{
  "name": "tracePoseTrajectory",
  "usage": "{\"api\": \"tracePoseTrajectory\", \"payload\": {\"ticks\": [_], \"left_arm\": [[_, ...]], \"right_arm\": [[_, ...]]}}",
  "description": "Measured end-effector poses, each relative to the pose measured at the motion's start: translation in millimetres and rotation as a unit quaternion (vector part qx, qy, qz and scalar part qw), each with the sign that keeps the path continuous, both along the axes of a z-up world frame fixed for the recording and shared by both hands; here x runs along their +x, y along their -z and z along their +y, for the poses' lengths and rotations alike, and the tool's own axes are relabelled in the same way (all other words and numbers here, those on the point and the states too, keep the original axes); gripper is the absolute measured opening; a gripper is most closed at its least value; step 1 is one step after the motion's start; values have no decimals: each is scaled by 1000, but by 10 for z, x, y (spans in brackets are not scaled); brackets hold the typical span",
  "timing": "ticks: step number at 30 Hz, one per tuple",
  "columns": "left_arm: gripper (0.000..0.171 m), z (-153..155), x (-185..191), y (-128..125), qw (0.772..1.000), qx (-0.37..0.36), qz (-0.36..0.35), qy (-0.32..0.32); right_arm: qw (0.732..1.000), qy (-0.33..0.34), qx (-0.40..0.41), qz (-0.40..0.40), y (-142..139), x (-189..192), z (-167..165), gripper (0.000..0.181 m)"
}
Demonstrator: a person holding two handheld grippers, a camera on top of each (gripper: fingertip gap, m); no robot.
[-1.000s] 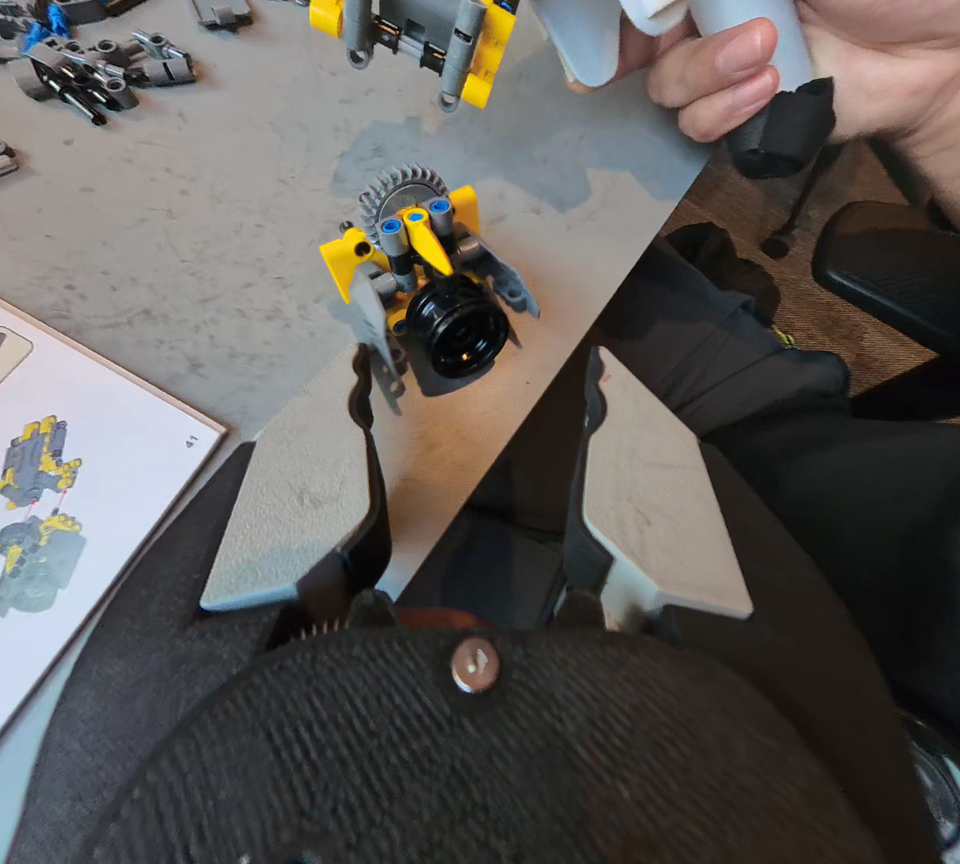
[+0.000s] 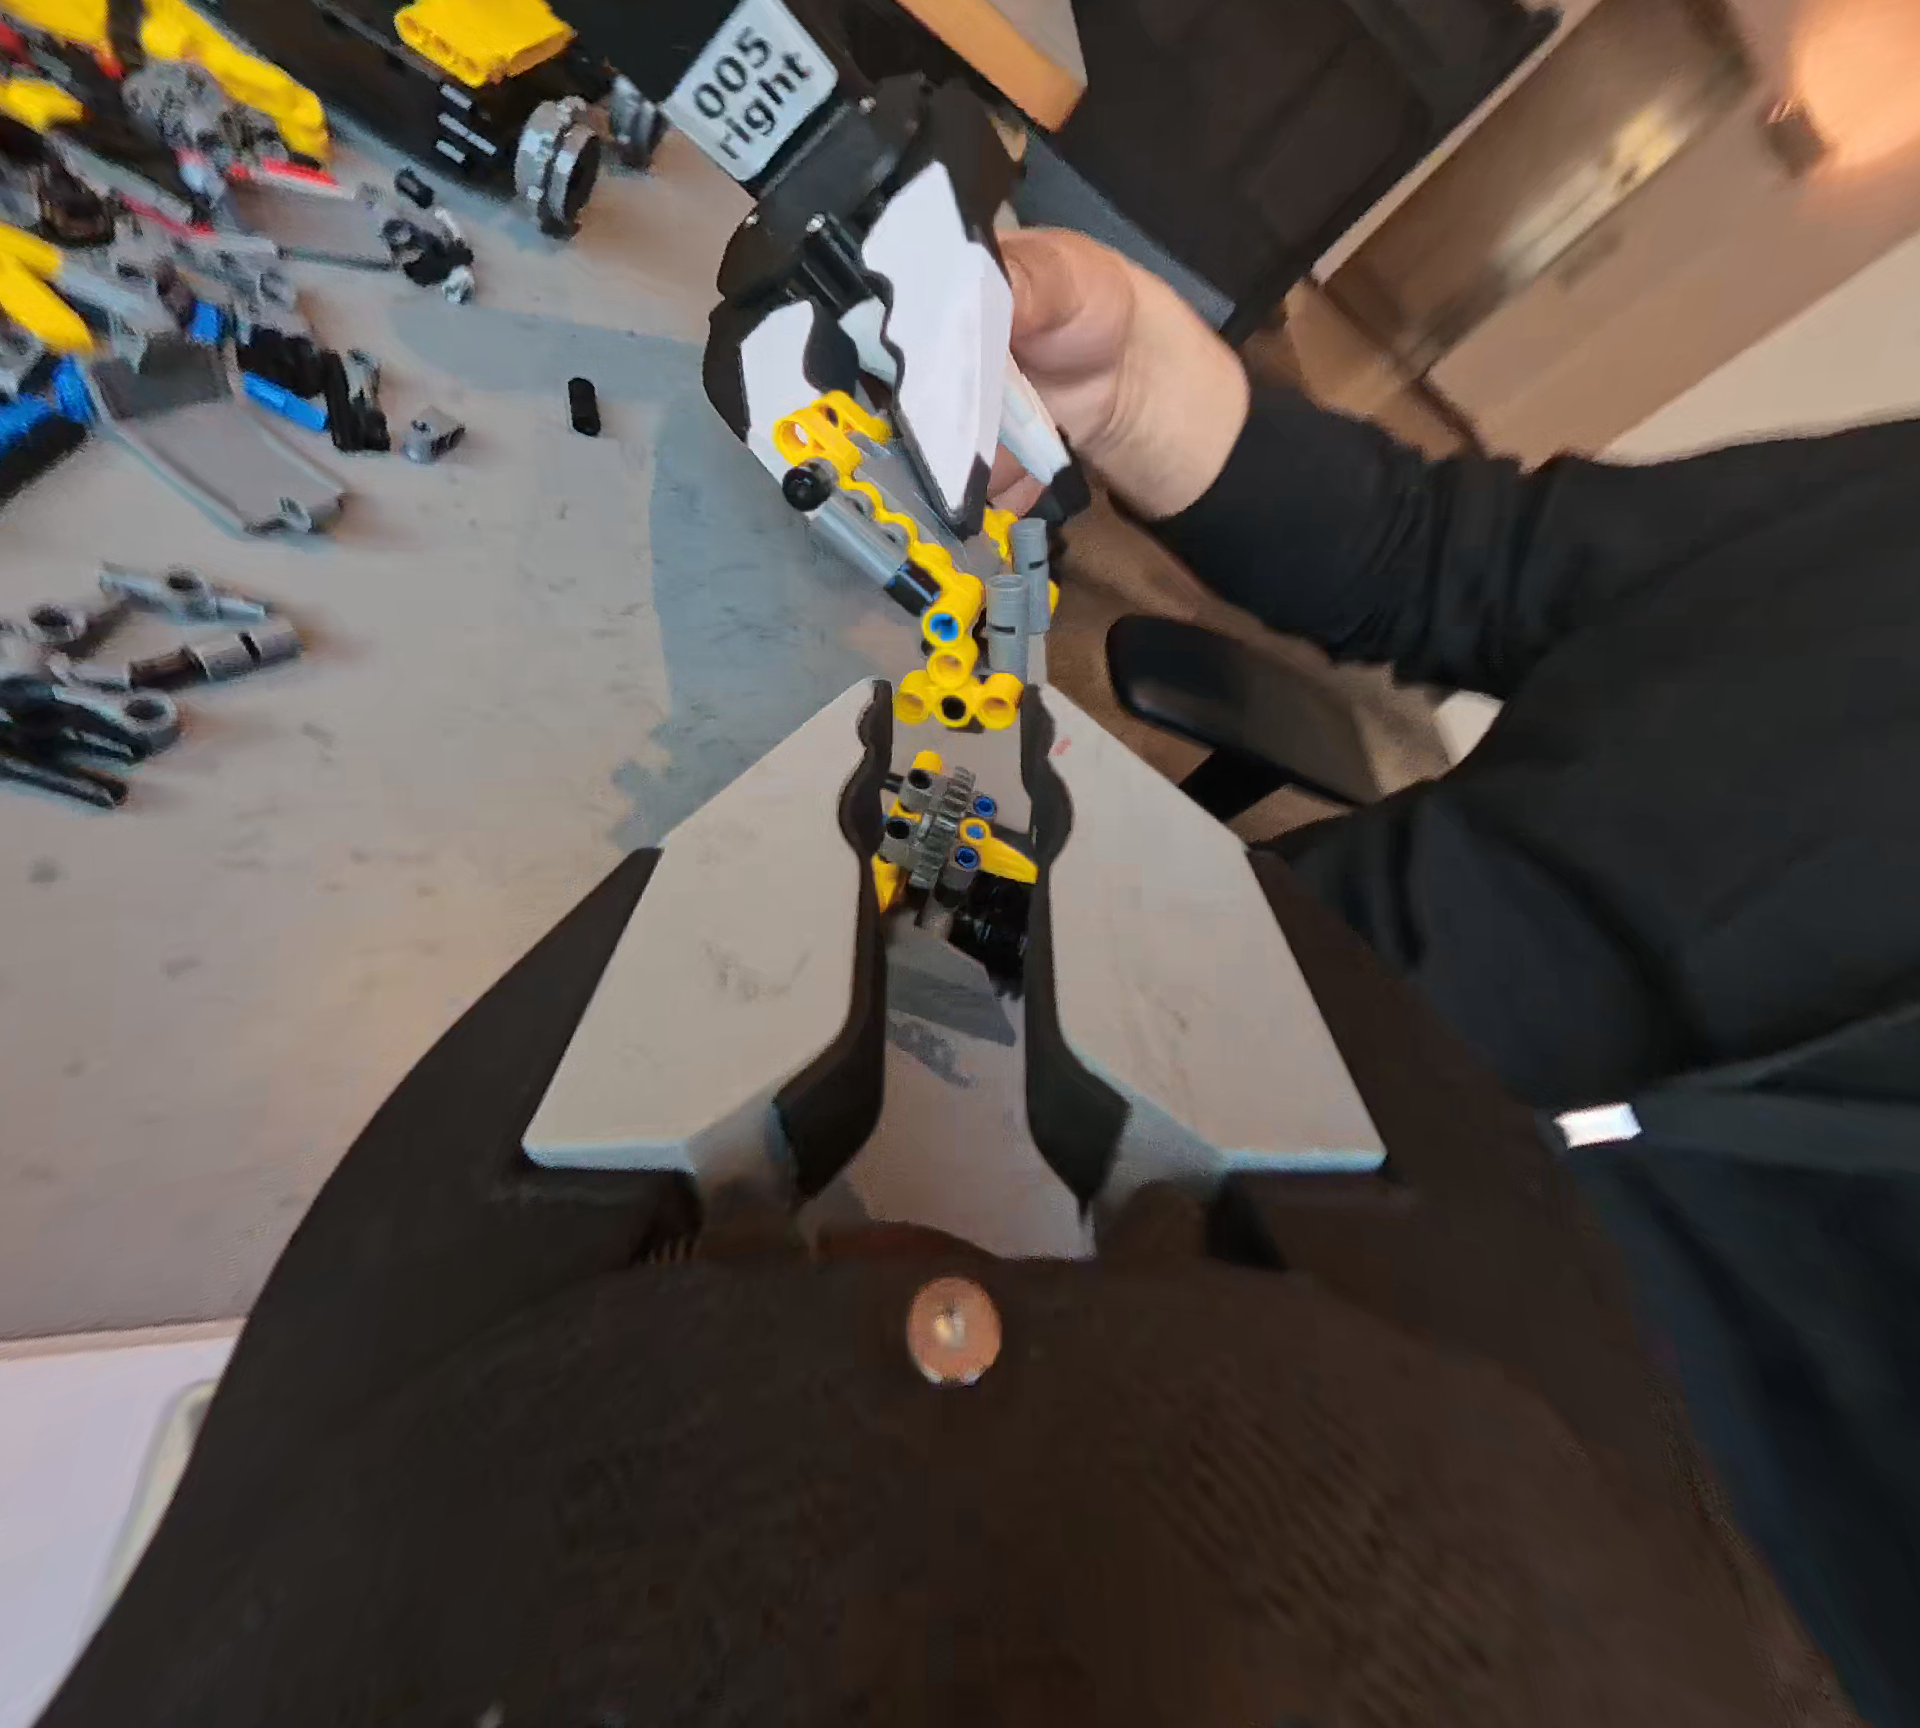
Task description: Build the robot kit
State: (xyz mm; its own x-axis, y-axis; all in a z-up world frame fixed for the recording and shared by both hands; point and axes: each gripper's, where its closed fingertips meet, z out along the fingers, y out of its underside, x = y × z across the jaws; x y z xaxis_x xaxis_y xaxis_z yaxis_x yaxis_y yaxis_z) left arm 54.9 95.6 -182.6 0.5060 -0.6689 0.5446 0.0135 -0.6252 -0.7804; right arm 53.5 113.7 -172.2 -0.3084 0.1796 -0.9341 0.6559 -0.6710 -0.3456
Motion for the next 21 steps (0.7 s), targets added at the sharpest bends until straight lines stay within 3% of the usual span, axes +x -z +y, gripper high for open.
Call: {"api": "tracePoseTrajectory", "payload": {"ticks": [1,6,15,21], "left_arm": [[22,23,-18,3,999,-23,-26,-12],[22,127,-129,47,986,-101,-117,-64],[21,108,-173,27,987,-51,-112,-103],[21,69,-110,66,988,-45,-113,-95]], "right_arm": [[1000,8,2,-5,33,-17,31,14],[998,41,28,-31,179,-77,130,24],[986,77,149,-21,263,90,67,43],[980,113,162,-5,203,83,127,36]]}}
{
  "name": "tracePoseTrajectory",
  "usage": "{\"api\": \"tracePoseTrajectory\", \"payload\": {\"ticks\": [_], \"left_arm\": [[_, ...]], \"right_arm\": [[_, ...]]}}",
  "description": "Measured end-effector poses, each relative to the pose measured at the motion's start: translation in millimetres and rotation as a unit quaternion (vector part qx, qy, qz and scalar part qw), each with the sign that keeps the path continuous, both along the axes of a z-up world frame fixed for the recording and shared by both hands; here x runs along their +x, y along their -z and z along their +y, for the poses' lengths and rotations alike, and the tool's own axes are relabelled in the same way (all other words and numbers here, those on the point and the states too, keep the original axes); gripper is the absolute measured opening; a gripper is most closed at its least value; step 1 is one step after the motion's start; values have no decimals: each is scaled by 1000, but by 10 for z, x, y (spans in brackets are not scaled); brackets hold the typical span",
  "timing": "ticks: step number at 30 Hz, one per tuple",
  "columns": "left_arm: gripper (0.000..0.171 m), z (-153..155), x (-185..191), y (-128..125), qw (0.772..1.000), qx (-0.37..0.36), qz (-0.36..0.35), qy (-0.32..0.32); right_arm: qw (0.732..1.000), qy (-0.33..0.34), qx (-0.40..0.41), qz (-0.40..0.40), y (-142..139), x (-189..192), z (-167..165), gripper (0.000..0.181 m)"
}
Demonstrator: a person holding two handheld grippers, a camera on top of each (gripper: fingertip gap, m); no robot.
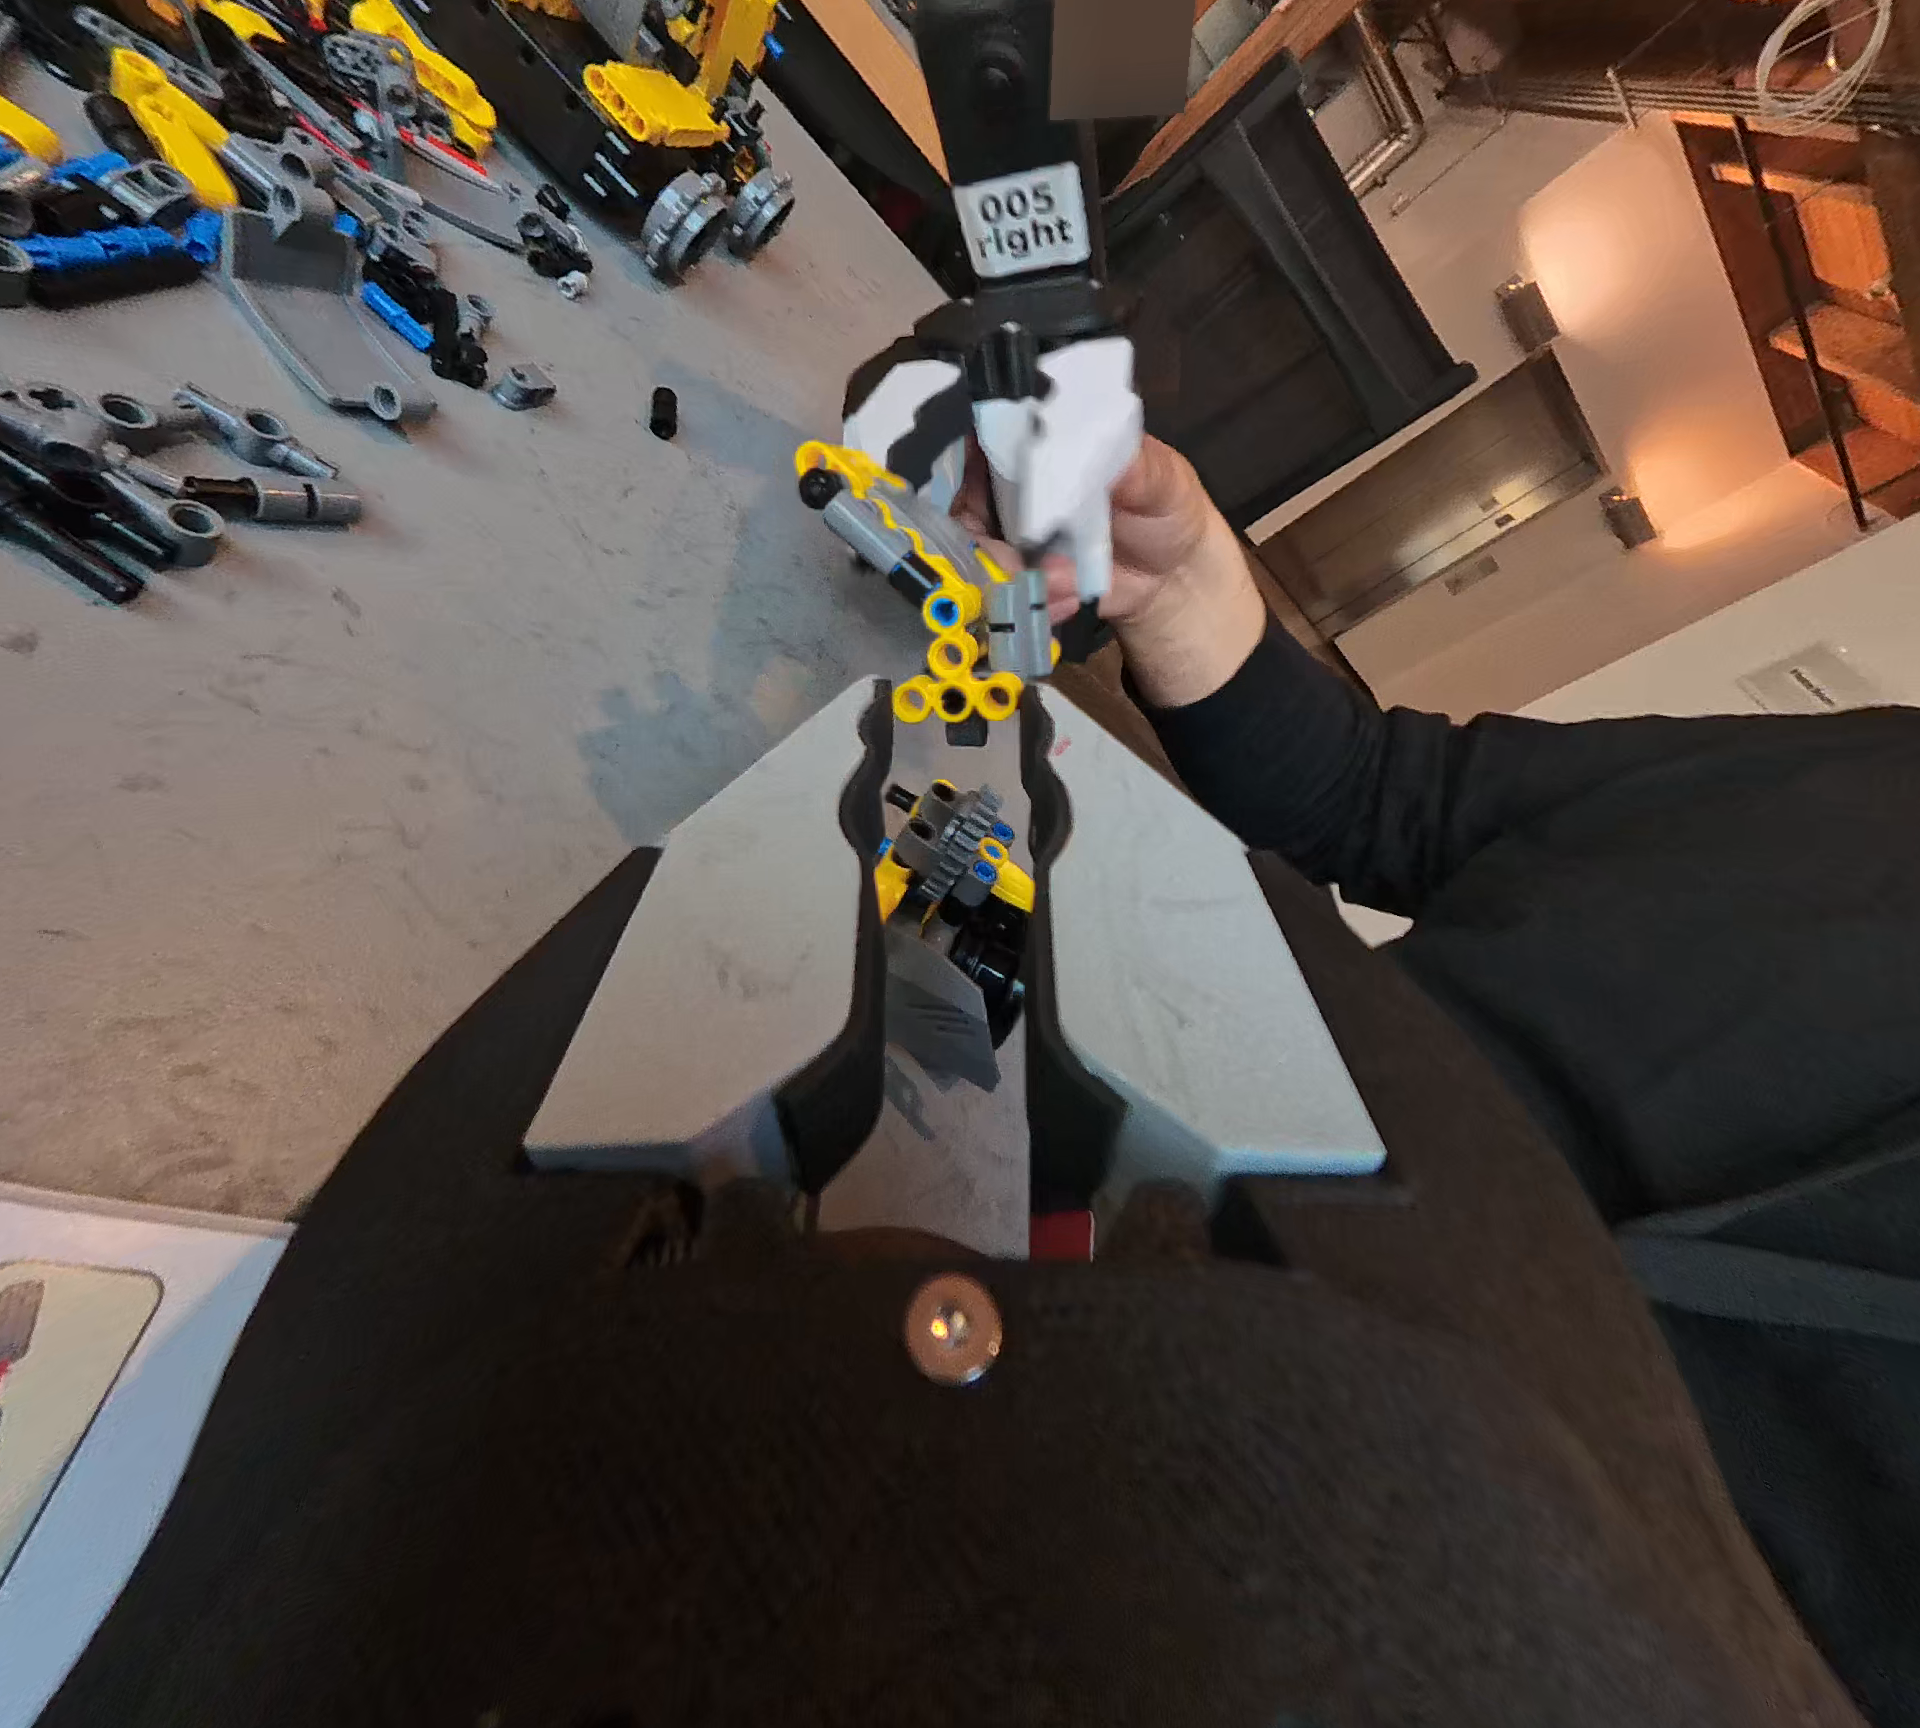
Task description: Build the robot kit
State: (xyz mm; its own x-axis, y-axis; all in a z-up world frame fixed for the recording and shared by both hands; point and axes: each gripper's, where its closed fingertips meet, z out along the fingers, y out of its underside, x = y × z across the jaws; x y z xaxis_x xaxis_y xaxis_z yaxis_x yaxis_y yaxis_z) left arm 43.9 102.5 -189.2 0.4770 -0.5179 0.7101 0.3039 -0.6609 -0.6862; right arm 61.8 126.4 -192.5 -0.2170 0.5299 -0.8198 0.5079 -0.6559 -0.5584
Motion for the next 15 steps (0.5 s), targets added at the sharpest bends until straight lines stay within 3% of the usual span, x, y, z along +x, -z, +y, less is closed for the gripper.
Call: {"api": "tracePoseTrajectory", "payload": {"ticks": [1,8,9,11,15], "left_arm": [[21,-11,17,-11,1000,1,-3,5],[23,-25,136,-123,999,22,16,34],[23,-38,165,-154,999,22,4,44],[6,-35,178,-195,998,30,-5,48],[5,-28,151,-259,998,42,-23,41]], "right_arm": [[1000,7,-6,0,-28,-16,49,21],[996,-3,-52,67,-364,-51,92,7],[996,-6,-59,73,-389,-54,79,7],[996,-6,-54,73,-377,-66,63,9],[995,-7,-60,81,-391,-37,69,10]]}}
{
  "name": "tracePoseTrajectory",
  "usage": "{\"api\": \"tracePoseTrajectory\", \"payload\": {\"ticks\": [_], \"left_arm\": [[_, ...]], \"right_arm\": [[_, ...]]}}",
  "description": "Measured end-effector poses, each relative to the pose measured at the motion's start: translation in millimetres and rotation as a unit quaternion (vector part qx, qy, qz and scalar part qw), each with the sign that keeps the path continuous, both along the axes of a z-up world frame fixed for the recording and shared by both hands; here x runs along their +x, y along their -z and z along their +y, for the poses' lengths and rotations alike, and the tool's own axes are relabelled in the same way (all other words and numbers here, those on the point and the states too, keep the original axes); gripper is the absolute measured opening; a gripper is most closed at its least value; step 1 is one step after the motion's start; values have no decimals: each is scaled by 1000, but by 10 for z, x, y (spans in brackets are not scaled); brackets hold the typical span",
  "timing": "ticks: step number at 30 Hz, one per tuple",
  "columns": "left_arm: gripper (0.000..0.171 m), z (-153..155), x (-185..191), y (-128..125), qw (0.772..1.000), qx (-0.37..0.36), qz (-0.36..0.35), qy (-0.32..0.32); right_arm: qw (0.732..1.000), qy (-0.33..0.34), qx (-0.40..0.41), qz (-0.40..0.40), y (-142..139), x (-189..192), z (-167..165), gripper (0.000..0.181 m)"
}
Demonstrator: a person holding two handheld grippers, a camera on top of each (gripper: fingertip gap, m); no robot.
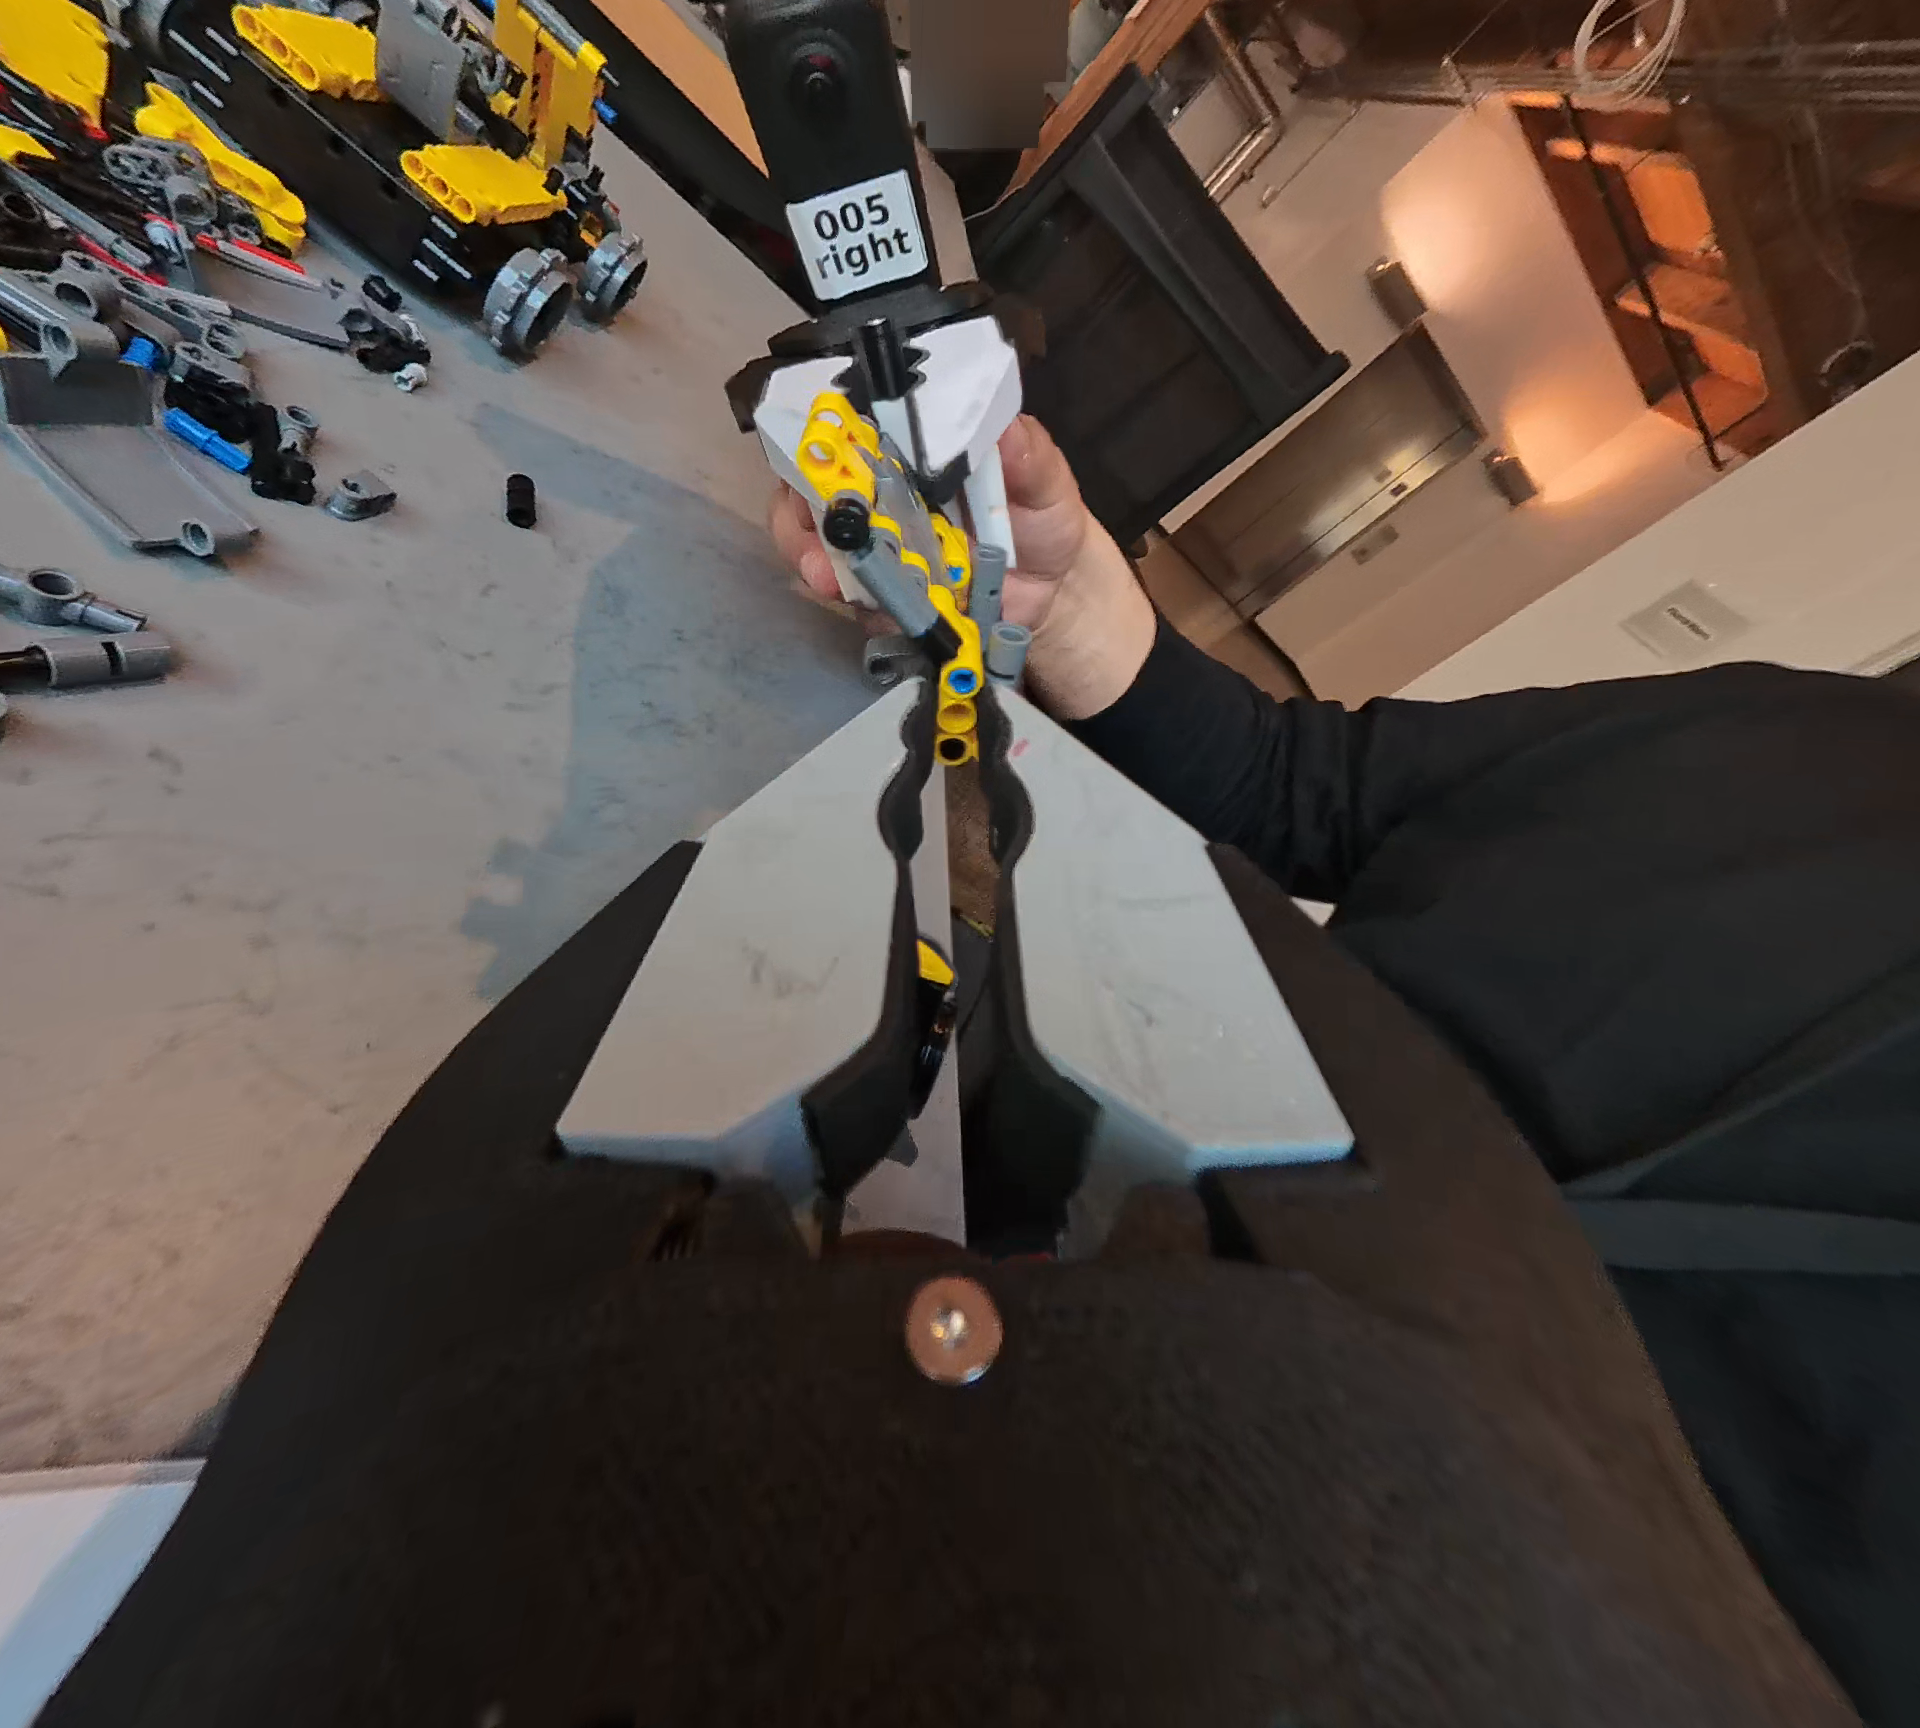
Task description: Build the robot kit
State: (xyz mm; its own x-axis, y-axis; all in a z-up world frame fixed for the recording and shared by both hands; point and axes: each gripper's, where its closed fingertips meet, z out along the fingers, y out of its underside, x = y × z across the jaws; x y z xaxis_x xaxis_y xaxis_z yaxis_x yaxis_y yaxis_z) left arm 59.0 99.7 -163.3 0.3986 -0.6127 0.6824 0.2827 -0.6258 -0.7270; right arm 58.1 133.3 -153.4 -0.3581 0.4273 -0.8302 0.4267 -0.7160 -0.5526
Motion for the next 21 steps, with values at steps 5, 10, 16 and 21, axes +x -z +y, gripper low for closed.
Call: {"api": "tracePoseTrajectory", "payload": {"ticks": [5,10,16,21], "left_arm": [[5,-9,-46,-28,1000,-2,-23,-8],[5,-35,-20,11,1000,-4,-10,-4],[25,14,-68,118,999,-35,27,0],[45,6,-93,117,998,-59,15,17]], "right_arm": [[1000,-8,-1,2,10,36,-45,10],[1000,-12,-15,11,19,56,-68,9],[999,-4,-22,26,-1,68,-21,7],[1000,6,-7,29,-23,110,34,6]]}}
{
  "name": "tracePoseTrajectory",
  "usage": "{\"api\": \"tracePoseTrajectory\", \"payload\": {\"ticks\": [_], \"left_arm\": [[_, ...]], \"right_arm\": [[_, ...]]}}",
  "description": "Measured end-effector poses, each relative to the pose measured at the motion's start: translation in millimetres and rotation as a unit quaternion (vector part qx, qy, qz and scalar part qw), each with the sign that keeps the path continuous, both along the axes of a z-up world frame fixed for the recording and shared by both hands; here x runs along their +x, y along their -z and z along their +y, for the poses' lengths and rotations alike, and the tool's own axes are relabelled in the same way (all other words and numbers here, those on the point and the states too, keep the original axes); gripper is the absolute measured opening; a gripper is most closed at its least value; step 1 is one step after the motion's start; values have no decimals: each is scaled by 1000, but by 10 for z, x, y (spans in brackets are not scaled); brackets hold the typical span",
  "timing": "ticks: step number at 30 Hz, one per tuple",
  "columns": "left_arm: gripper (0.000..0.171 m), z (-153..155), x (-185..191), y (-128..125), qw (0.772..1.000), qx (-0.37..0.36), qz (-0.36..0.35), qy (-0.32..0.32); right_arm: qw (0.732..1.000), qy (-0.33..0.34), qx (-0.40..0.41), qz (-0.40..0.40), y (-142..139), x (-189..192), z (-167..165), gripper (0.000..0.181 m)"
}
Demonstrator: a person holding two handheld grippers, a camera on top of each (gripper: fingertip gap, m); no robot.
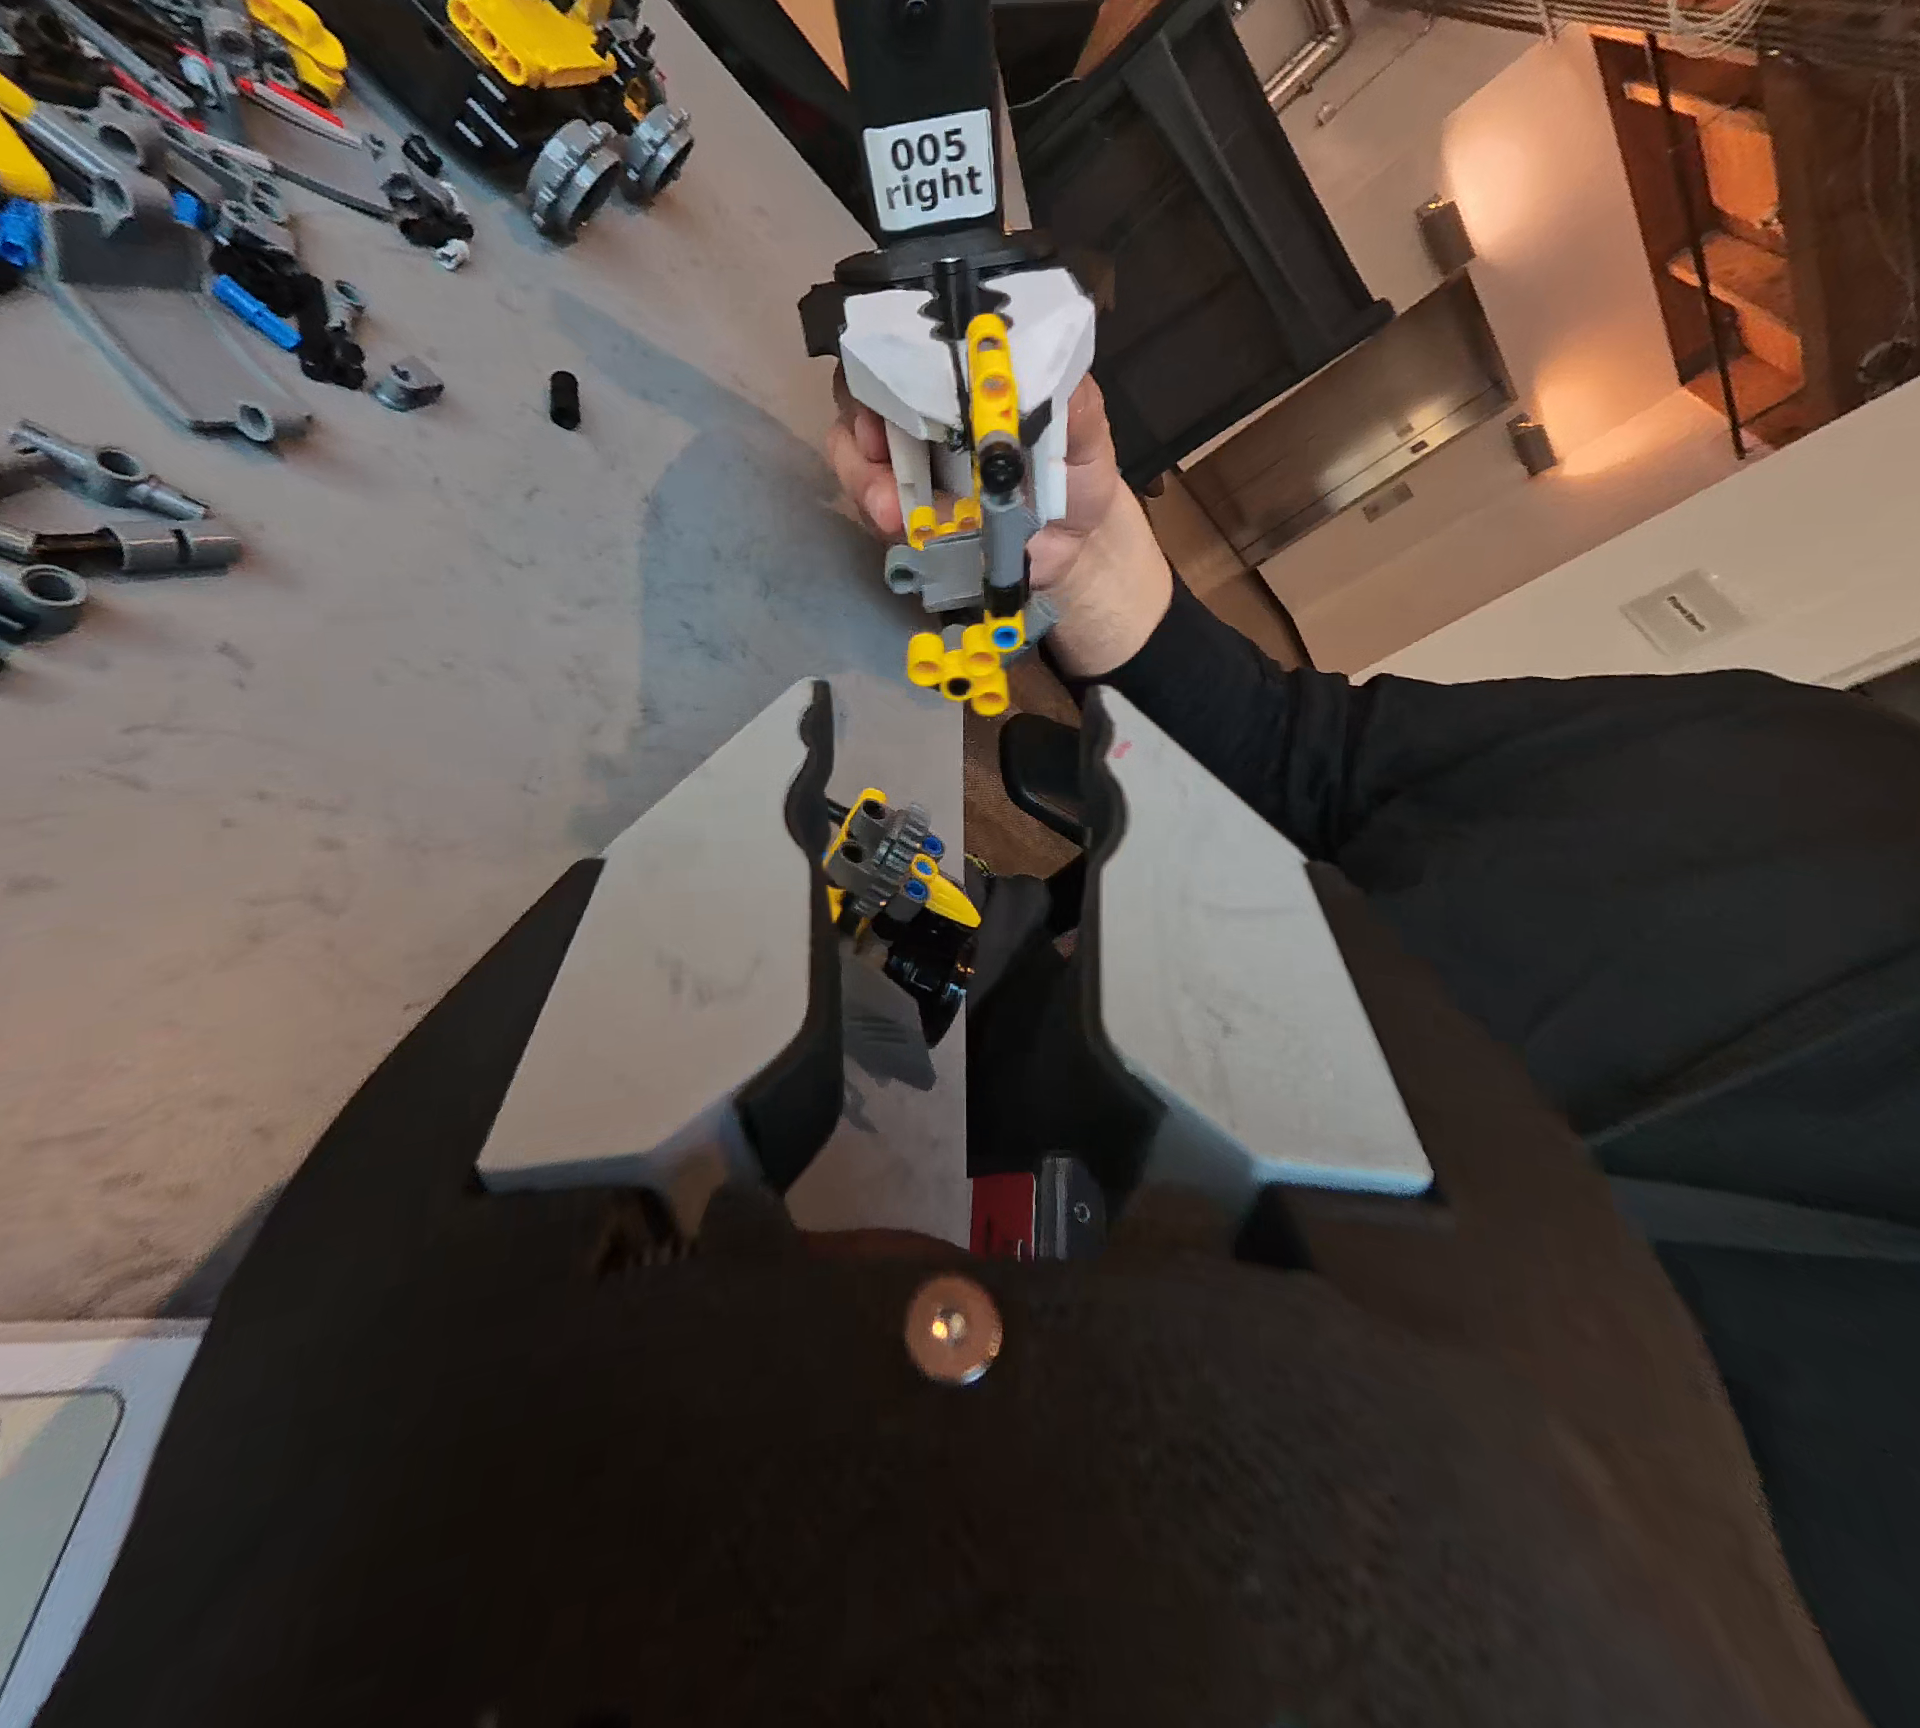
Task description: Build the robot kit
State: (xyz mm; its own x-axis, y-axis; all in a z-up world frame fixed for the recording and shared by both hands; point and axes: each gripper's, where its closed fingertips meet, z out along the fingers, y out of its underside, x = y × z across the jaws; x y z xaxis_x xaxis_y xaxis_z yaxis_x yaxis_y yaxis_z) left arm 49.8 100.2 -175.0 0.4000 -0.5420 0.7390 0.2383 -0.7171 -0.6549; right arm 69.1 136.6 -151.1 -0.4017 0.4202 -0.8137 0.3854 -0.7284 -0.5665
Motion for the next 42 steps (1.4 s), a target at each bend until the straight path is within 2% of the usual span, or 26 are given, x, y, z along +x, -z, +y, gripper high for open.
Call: {"api": "tracePoseTrajectory", "payload": {"ticks": [6,10,14,17,20,28,31,34,37,39,42], "left_arm": [[39,-15,165,-4,998,44,34,19],[15,-22,200,9,996,67,53,24],[11,-30,156,-14,996,69,46,19],[7,-25,102,-19,997,68,42,9],[7,-19,51,-26,998,58,25,4],[7,-47,80,-56,996,7,-74,39],[6,-29,45,-59,996,7,-80,30],[6,24,-40,90,1000,5,-3,5],[40,-15,-141,276,989,27,146,-1],[45,-94,-135,359,976,45,214,21],[43,-191,-68,443,972,39,226,60]], "right_arm": [[1000,-14,4,-9,67,-47,-71,7],[1000,-26,-6,-6,60,-70,-126,7],[1000,-19,14,-12,102,-72,-118,8],[997,-17,63,-28,200,-52,-138,29],[991,-9,131,-34,290,3,-165,33],[978,-15,204,-33,361,-5,-325,18],[975,-2,221,-29,361,-10,-333,18],[971,21,235,-45,396,-20,-285,15],[967,46,238,-75,471,-30,-253,15],[968,60,224,-99,525,-40,-245,15],[972,75,186,-118,567,-43,-248,15]]}}
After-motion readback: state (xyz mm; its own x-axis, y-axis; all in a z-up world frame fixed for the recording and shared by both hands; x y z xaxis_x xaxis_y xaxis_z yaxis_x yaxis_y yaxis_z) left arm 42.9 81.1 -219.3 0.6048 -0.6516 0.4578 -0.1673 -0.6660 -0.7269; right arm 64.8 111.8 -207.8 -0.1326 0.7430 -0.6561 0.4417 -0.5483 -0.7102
